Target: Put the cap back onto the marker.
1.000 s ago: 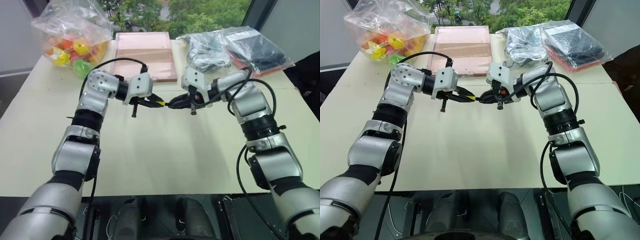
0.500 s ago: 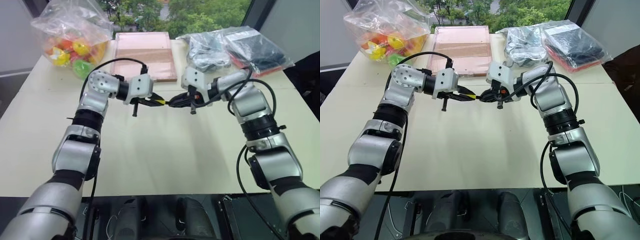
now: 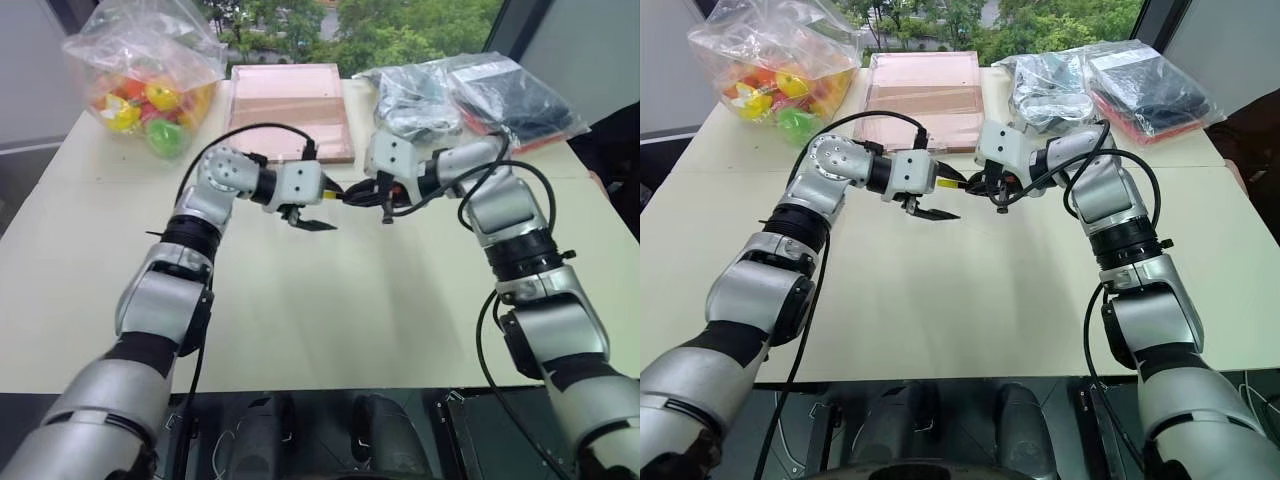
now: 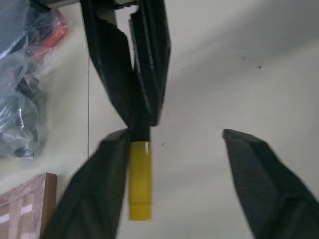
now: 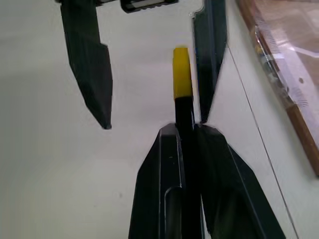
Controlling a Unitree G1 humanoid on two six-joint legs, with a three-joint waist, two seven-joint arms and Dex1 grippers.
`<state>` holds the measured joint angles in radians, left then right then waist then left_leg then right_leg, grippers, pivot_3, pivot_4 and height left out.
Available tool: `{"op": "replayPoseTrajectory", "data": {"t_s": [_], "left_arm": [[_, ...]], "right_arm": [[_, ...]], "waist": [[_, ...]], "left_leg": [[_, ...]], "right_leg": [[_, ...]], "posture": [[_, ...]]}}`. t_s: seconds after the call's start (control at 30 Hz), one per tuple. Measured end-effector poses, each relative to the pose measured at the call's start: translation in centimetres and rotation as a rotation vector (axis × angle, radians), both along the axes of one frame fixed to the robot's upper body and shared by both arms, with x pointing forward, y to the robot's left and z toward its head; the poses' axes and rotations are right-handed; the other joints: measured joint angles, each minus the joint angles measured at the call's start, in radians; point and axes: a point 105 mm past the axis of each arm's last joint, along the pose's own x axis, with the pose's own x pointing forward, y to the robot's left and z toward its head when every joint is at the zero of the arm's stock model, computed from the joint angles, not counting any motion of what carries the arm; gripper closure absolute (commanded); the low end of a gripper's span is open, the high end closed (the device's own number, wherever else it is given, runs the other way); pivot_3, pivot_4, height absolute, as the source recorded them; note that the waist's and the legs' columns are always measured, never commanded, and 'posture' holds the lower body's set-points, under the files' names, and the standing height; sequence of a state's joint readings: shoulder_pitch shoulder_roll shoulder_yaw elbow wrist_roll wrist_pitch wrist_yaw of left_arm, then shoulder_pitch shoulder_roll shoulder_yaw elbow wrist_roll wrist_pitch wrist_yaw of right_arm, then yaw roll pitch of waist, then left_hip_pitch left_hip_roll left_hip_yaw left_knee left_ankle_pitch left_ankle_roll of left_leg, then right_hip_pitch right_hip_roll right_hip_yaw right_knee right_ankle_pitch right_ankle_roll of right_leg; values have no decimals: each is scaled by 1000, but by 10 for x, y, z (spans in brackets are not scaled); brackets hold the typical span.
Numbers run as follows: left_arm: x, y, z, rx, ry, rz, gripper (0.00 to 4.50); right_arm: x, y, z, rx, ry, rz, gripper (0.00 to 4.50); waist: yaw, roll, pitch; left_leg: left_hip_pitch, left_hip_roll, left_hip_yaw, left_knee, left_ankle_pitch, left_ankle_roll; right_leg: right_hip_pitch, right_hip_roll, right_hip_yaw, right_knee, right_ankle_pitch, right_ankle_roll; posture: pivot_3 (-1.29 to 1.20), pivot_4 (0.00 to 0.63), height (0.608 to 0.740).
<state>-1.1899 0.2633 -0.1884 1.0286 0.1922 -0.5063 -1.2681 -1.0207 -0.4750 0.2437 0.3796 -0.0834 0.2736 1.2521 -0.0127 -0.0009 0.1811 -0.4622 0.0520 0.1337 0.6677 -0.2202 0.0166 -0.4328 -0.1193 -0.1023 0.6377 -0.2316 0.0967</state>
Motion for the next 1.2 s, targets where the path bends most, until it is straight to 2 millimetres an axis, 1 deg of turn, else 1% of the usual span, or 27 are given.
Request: {"op": "replayPoseTrajectory", "data": {"t_s": [0.17, 0.23, 0.27, 0.37, 0.4, 0.43, 0.5, 0.57, 0.7, 0.73, 0.77, 0.83, 0.87, 0.9, 0.93, 0.97, 1.0, 1.03, 1.07, 1.13, 1.17, 1.2], "left_arm": [[7, 0, 3, -42, -16, 49, 1184], [8, -2, 9, -74, -27, 57, 1184], [9, -2, 15, -94, -36, 62, 1184], [11, 1, 17, -112, -24, 88, 1184], [13, 6, 19, -127, -24, 103, 1184], [16, 18, 22, -148, -30, 138, 1184], [20, 43, 24, -166, -26, 206, 1184], [21, 60, 17, -160, -7, 246, 1184], [12, 70, 0, -130, 47, 243, 1184], [12, 72, -1, -126, 49, 245, 1184], [11, 76, 0, -130, 49, 255, 1184], [10, 81, 4, -155, 52, 274, 1184], [11, 83, 6, -194, 60, 297, 1184], [10, 87, 12, -278, 81, 336, 1184], [11, 93, 17, -384, 106, 391, 1184], [10, 98, 20, -449, 121, 433, 1184], [11, 105, 21, -531, 145, 497, 1184], [10, 110, 23, -604, 161, 551, 1184], [9, 115, 24, -676, 184, 609, 1184], [5, 122, 24, -820, 229, 726, 1184], [4, 125, 22, -849, 242, 758, 1184], [4, 132, 15, -875, 280, 828, 1184]], "right_arm": [[4, -4, 0, -4, -41, -10, 4500], [5, -6, -6, -2, -38, -18, 4500], [6, -8, -12, 0, -29, -31, 4500], [9, -9, -12, 33, -56, -59, 4500], [10, -12, -13, 43, -67, -86, 4500], [13, -24, -18, 51, -59, -141, 4500], [15, -45, -29, 48, -36, -220, 4500], [17, -56, -35, 52, -27, -272, 4500], [23, -66, -28, 80, -72, -346, 4500], [24, -68, -26, 83, -78, -356, 4500], [27, -75, -23, 99, -101, -398, 4500], [30, -92, -23, 114, -116, -485, 4500], [31, -101, -24, 136, -110, -534, 4500], [29, -115, -26, 183, -97, -613, 4500], [26, -133, -30, 230, -72, -707, 4500], [22, -145, -34, 262, -51, -772, 4500], [16, -163, -40, 296, -21, -860, 4500], [9, -174, -43, 329, -1, -917, 4500], [2, -182, -43, 354, 10, -961, 4500], [-13, -192, -41, 379, 7, -1004, 4500], [-17, -194, -40, 384, 5, -1010, 4500], [-21, -197, -37, 399, 1, -1023, 4500]], "waist": [[-3, 0, 0], [-1, 0, 0], [1, 0, 0], [-2, 0, 0], [-2, 0, 0], [-3, 0, 0], [-3, 0, 0], [-3, 0, 0], [0, 0, 0], [1, 0, 0], [1, 0, 0], [3, 0, 0], [2, 0, 0], [3, 0, 0], [4, 0, 0], [3, 0, 0], [2, 0, 0], [2, 0, 0], [1, 0, 0], [1, 0, 0], [1, 0, 0], [-1, 0, 0]], "left_leg": [[0, 0, 0, 0, 0, 0], [0, 0, 0, 0, 0, 0], [0, 0, 0, 0, 0, 0], [0, 0, 0, 0, 0, 0], [0, 0, 0, -1, 0, 0], [0, 0, 0, -1, 0, 0], [0, 0, 0, -1, 0, 0], [0, 0, 0, -1, 0, 0], [0, 0, 0, 0, 0, 0], [0, 0, 0, 0, 0, 0], [0, 0, 0, 0, 0, 0], [0, 0, 0, 0, 0, 0], [0, 0, 0, -1, 0, 0], [0, 0, 0, -1, 0, 0], [0, 0, -1, -1, 0, 0], [0, 0, -1, -1, 0, 0], [0, 0, -1, 0, 0, 0], [1, 0, -1, 0, 0, 0], [1, 0, -1, 0, 0, 0], [2, 0, -2, -1, 0, 0], [3, 0, -2, -1, 0, 0], [3, 0, -2, -1, 0, 1]], "right_leg": [[-1, 0, 0, 0, 0, 0], [0, 0, 0, 0, 0, 0], [0, 0, 0, 0, 0, 0], [0, 0, 0, 0, 0, 0], [0, 0, 0, 0, 0, 0], [0, 0, 0, 0, 0, 0], [0, 0, 0, 0, 0, 0], [0, 0, 1, 0, 0, 0], [0, 0, 0, 0, 0, 0], [0, 0, 0, 0, 0, 0], [0, 0, 0, 0, 0, 0], [0, 0, 0, 0, 0, 0], [0, 0, 1, 0, 0, 0], [0, 0, 1, 0, 0, 0], [1, 0, 1, 0, 0, 0], [1, 0, 1, 0, 0, 0], [1, 0, 1, 0, 0, 0], [1, 0, 1, 0, 0, 0], [1, 0, 1, 0, 0, 0], [2, 0, 1, 0, 0, 0], [3, 0, 1, 0, 0, 0], [3, 0, 1, 0, 0, 0]], "posture": [[0, 150, 740], [0, 150, 740], [0, 150, 740], [0, 150, 740], [0, 150, 740], [0, 150, 740], [0, 150, 740], [0, 150, 740], [0, 150, 740], [0, 150, 740], [0, 150, 740], [0, 150, 740], [0, 150, 740], [0, 150, 740], [0, 150, 740], [0, 150, 740], [0, 150, 740], [0, 150, 740], [0, 150, 740], [0, 150, 740], [0, 150, 740], [0, 150, 740]]}}
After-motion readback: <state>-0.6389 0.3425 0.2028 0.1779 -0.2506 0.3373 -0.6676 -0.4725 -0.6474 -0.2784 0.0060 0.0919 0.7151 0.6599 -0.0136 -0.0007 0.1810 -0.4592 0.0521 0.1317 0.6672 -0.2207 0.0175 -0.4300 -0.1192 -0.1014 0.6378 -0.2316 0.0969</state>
